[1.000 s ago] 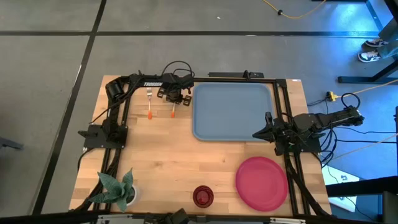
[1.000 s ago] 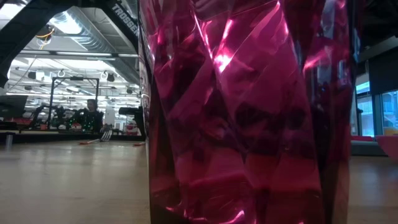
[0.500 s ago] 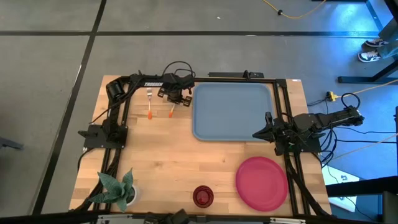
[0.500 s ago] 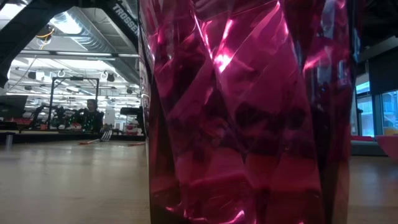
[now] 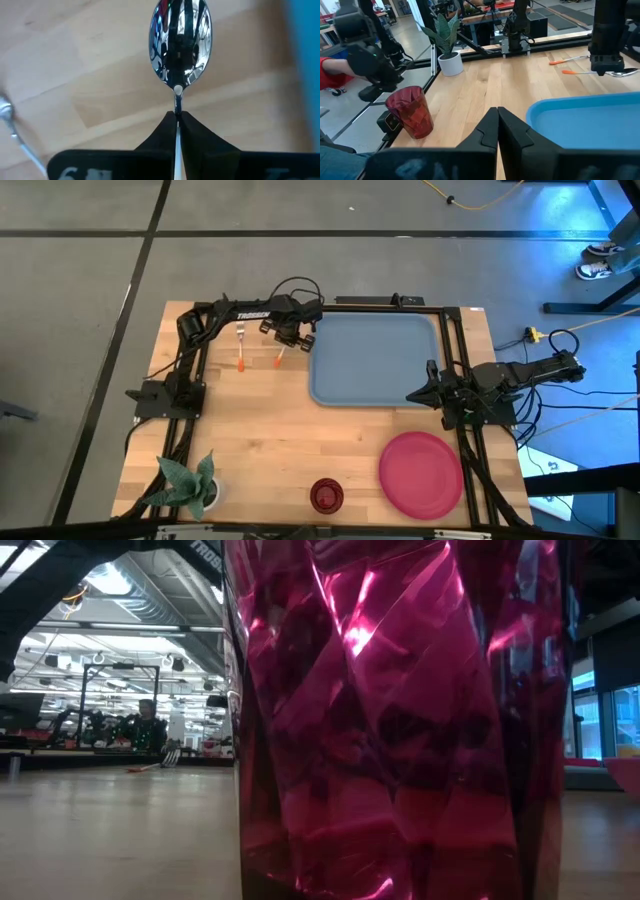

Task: Pick and place plate/cup/fork/spoon on tray
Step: Put the orange spoon on the blue tray

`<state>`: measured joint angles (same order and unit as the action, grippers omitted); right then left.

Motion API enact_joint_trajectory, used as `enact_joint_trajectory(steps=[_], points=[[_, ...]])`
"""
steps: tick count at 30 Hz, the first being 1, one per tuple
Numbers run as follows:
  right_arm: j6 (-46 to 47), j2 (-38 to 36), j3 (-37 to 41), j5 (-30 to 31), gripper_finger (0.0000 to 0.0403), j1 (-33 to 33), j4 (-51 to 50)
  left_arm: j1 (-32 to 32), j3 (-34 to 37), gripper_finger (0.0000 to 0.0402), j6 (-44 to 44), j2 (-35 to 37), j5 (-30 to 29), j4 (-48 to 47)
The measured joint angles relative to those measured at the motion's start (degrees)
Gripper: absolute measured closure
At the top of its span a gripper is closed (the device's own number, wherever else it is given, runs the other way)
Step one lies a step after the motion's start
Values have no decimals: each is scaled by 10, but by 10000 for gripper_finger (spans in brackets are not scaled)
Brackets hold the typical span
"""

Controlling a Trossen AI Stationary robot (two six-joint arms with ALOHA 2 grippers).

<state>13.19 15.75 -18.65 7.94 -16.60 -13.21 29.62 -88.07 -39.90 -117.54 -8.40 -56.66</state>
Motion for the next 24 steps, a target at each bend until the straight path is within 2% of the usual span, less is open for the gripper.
enact_joint_trajectory(steps=[10, 14, 24], points=[[-1, 0, 0, 0, 395, 0, 0, -64, -105, 401, -27, 2, 29, -15], [2, 0, 0, 0, 395, 0, 0, -88, -140, 401, -92, 2, 45, -14], [16, 0, 0, 0, 395, 0, 0, -126, -143, 401, -277, -18, 12, 10]])
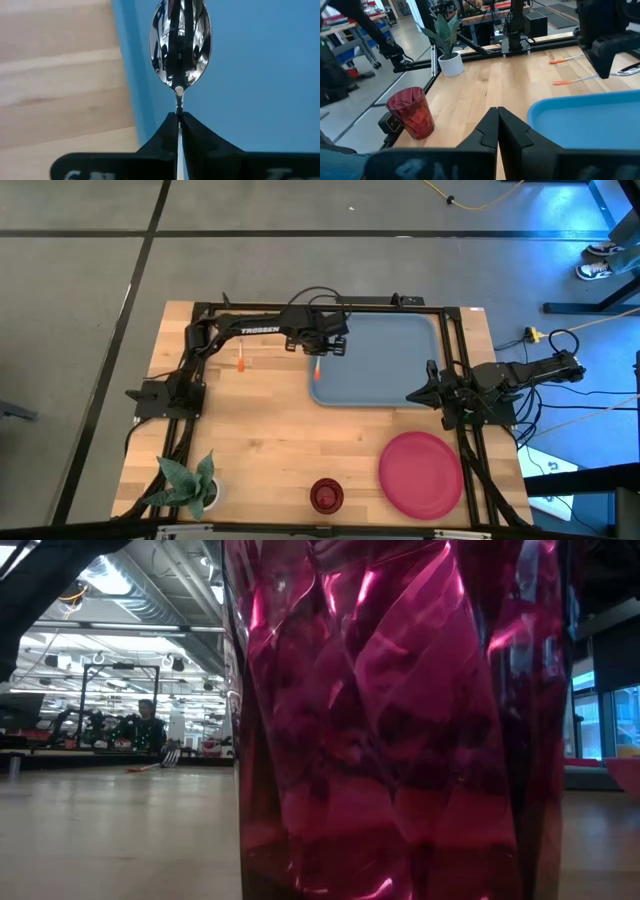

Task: Pick and place plate/cup/fork/spoon on tray
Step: Put the orange spoon on the blue tray

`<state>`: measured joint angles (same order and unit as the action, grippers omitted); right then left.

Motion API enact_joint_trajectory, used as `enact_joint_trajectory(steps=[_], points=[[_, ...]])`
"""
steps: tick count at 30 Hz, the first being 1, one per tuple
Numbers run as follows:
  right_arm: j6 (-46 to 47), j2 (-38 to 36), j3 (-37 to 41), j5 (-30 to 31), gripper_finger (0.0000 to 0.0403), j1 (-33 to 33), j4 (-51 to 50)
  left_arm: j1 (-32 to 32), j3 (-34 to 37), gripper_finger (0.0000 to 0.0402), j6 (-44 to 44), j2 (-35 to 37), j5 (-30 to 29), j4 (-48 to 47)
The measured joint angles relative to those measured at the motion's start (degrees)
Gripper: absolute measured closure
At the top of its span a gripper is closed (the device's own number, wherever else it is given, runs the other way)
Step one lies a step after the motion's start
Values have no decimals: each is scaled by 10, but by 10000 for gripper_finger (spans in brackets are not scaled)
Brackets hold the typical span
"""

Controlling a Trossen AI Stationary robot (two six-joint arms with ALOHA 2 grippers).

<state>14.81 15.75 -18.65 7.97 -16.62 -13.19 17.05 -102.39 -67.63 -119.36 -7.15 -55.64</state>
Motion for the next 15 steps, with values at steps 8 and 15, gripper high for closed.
enact_joint_trajectory(steps=[8, 15], points=[[16, 0, 0, 0, 395, 0, -5, -6, 0, 401, -8, -41, 7, 65], [15, 0, 0, 0, 395, 0, -5, -1, 0, 401, -11, -62, -24, 78]])
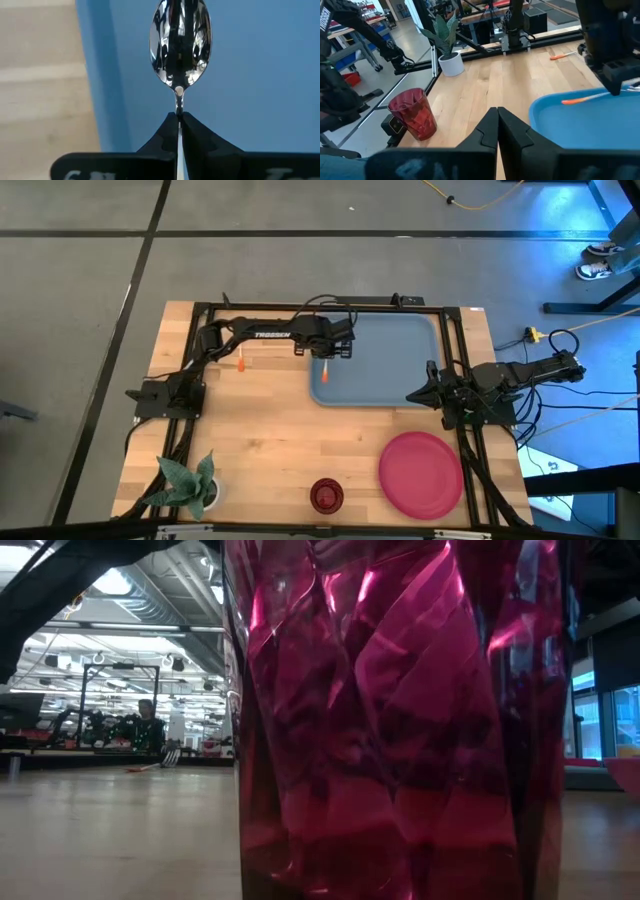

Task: Pick and place plate/cup/fork/spoon on tray
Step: Put the orange spoon on the blue tray

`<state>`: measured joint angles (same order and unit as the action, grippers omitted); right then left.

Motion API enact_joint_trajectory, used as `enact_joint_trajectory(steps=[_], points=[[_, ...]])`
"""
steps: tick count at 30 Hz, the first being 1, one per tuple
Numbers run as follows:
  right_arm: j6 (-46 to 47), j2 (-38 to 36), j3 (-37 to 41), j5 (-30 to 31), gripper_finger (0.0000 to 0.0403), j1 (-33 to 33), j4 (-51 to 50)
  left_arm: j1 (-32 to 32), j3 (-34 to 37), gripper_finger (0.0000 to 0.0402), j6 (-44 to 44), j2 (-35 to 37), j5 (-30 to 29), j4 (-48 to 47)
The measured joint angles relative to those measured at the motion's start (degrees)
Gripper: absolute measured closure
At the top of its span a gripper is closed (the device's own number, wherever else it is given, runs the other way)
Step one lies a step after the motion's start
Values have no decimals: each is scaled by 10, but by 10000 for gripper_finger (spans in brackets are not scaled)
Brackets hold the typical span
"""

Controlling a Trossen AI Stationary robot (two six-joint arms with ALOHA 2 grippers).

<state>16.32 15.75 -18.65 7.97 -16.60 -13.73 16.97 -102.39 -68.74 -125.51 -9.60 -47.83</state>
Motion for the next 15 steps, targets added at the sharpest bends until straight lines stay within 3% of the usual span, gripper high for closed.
enact_joint_trajectory(steps=[15], points=[[0, 0, 0, 0, 395, 0, -9, 18, 0, 397, 1, -43, 31, 13]])
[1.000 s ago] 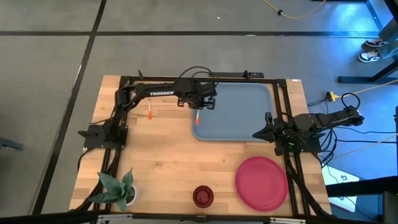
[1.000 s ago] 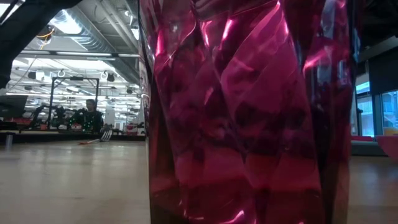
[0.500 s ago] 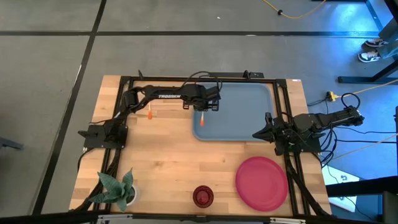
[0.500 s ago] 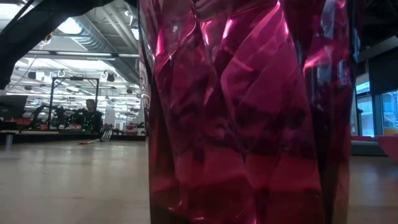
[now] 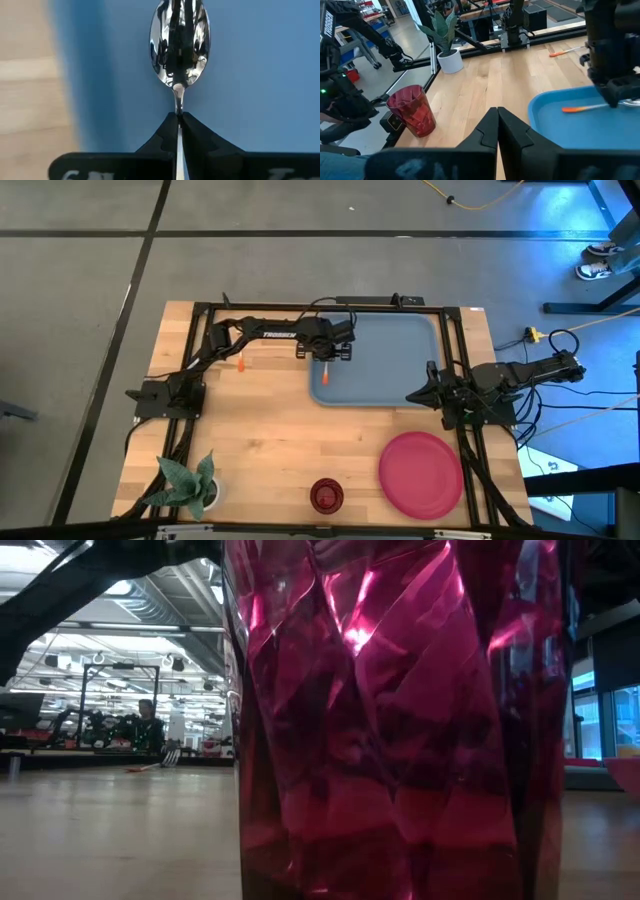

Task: Pick and place plate/cup/fork/spoon on tray
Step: Put the orange spoon on the blue tray, then put the orange fork to the right side of the orange spoon on the blue tray

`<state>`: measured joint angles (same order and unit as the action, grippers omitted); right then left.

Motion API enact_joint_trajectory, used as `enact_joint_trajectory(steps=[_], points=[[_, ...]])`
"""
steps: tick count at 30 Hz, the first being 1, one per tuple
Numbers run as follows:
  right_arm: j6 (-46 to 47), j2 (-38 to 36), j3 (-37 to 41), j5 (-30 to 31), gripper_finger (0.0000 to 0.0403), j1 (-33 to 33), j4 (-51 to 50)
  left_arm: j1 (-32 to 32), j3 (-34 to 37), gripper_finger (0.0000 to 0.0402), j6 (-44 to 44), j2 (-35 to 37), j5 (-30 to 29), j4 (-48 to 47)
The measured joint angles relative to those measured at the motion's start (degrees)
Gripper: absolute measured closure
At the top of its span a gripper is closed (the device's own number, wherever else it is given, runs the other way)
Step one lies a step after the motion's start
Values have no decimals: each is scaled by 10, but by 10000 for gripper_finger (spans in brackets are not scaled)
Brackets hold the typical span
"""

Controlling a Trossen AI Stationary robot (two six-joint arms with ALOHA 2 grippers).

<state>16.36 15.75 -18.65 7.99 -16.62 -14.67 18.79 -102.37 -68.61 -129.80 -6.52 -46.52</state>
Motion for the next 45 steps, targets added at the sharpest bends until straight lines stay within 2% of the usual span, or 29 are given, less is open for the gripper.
enact_joint_trajectory(steps=[8, 20, 33, 39, 45], points=[[1, 0, 0, 0, 395, 0, 1, 4, 0, 395, 2, -3, -2, 5], [0, 0, 0, 0, 395, 0, 1, 4, 0, 365, 2, -3, 1, 7], [-1, 0, 0, 0, 395, 0, 1, -1, -4, 363, 19, 2, -7, 8], [0, 0, 0, 0, 395, 0, 1, -13, -68, 364, 84, 4, -39, -34], [0, 0, 0, 0, 395, 0, 2, -29, -171, 364, 155, 5, -84, -175]])
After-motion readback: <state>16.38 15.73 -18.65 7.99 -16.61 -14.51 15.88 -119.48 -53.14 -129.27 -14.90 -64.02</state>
